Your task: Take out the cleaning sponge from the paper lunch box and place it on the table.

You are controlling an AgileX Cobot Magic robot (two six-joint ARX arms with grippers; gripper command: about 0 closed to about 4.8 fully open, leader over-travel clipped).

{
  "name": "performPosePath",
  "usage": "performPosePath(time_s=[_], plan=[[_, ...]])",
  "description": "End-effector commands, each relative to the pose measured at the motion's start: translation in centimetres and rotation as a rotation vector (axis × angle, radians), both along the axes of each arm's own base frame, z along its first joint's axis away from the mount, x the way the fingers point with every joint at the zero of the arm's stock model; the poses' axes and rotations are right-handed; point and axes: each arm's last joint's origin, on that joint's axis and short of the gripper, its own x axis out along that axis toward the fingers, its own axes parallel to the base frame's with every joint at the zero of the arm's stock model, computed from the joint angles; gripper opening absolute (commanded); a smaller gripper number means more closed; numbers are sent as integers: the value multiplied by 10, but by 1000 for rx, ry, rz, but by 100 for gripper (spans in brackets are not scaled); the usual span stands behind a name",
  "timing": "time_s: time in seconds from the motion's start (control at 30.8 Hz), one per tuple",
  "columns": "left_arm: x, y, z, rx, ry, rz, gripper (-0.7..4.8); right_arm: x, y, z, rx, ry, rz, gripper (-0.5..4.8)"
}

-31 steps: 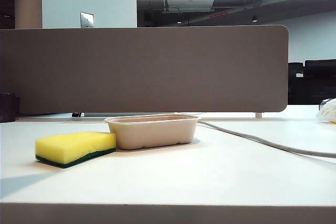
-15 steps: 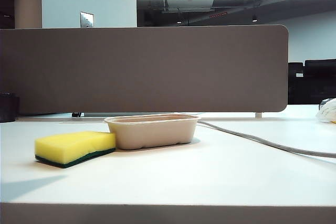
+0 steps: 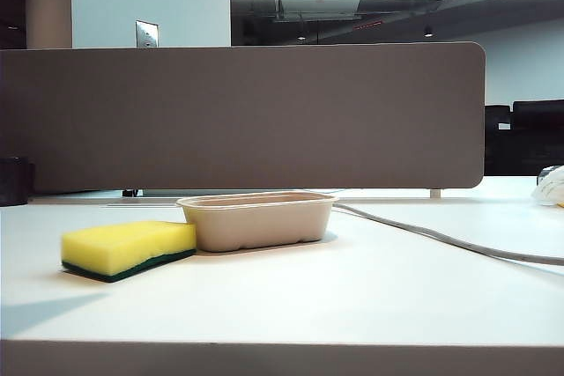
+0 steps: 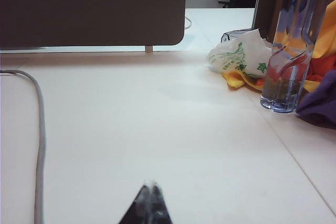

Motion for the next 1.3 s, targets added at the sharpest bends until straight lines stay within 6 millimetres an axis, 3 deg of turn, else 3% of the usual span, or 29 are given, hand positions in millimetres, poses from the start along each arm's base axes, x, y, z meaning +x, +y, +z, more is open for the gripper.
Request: performPosePath(time_s=[0.03,0.23,0.52,0.78,0.91,1.04,1.23,1.3], plan=[[4,7,2,-28,8,-59,-5,0,0,2,-1,-15,2,-5],[15,35,7,-74,-9,23,-5,0,0,2,-1,-14,1,-5],[26,78,9,-82,-41,361,-5,0,0,2,-1,-14,1,-5],[-5,94,19,-107,-159,484,-5,0,0,2,-1,-15,2,-5],[-34,102,19,55,-294,526,-5,0,0,2,-1,-15,1,-5],[-44,110,-1,100,-303,679,-5,0,0,2,-1,-15,1,-5],[-28,116,-73,60,-280,756,-5,0,0,2,-1,-15,2,-5],[-25,116,-88,9,-278,761,-5,0,0,2,-1,-15,2,-5]])
